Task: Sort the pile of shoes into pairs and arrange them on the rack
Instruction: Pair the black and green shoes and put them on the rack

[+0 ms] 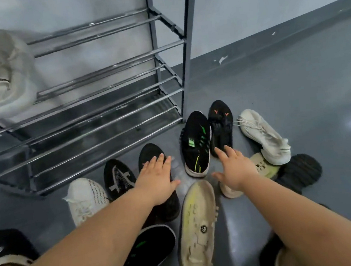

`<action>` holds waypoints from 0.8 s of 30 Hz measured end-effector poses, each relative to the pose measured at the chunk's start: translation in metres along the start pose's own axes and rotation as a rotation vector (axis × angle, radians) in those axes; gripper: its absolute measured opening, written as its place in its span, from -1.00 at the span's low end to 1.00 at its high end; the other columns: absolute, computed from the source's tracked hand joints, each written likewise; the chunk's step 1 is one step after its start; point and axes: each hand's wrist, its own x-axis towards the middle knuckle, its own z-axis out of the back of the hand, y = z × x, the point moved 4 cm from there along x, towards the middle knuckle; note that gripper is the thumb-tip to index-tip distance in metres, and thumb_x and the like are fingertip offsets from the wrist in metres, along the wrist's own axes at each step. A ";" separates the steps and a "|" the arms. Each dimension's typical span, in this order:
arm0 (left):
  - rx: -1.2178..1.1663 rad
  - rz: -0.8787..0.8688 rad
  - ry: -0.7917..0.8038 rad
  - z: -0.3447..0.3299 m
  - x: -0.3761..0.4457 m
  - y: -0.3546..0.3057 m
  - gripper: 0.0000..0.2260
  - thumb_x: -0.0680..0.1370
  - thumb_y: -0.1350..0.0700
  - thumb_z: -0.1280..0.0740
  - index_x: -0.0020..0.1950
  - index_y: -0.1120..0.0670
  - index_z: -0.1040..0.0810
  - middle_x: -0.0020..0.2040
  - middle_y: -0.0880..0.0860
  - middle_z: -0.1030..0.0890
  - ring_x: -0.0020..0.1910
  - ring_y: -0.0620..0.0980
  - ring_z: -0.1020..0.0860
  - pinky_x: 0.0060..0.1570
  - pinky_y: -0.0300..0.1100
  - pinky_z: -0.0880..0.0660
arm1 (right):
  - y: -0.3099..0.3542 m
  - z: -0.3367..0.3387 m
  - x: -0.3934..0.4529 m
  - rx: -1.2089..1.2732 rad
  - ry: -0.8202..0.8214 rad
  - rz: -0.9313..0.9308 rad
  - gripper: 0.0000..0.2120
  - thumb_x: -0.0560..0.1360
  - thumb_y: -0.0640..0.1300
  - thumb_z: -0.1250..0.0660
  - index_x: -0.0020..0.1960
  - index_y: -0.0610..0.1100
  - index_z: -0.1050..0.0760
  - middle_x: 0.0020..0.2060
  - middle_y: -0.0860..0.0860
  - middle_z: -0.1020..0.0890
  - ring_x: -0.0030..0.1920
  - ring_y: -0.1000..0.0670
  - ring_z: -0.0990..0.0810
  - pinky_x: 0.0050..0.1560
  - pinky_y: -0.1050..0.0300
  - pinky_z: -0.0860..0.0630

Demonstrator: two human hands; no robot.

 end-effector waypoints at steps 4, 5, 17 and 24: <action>-0.010 0.033 0.078 -0.021 0.037 -0.002 -0.34 0.57 -0.21 -0.04 0.54 0.05 0.14 0.56 0.08 0.08 0.53 0.08 0.08 0.48 -0.02 0.11 | -0.012 -0.015 0.026 0.038 0.023 -0.027 -0.29 0.54 0.22 -0.13 0.54 -0.03 0.06 0.51 -0.09 -0.13 0.47 -0.16 -0.16 0.35 -0.08 -0.29; -0.012 0.039 0.098 -0.027 0.047 -0.003 -0.35 0.57 -0.21 -0.03 0.54 0.06 0.12 0.56 0.08 0.07 0.53 0.08 0.08 0.47 -0.02 0.11 | -0.013 -0.020 0.033 0.051 0.032 -0.026 -0.29 0.54 0.22 -0.13 0.54 -0.04 0.05 0.49 -0.09 -0.16 0.46 -0.16 -0.18 0.33 -0.07 -0.30; -0.176 0.167 0.255 -0.090 0.135 -0.018 -0.44 0.60 -0.16 -0.02 0.53 0.06 -0.02 0.53 0.11 -0.12 0.51 0.13 -0.01 0.46 0.07 0.08 | -0.006 -0.085 0.098 0.507 0.205 -0.152 -0.48 0.55 0.17 -0.15 0.32 -0.19 -0.36 0.22 -0.18 -0.53 0.24 -0.18 -0.47 0.22 -0.02 -0.42; -1.047 0.391 0.017 -0.071 0.127 -0.022 -0.56 0.55 -0.13 -0.20 0.38 -0.03 -0.21 0.32 0.05 -0.42 0.12 0.00 -0.43 0.12 -0.09 -0.38 | -0.003 -0.077 0.099 1.049 0.037 -0.354 -0.57 0.49 0.23 -0.23 0.03 -0.15 -0.32 -0.15 0.01 -0.52 -0.11 -0.02 -0.53 -0.20 0.12 -0.36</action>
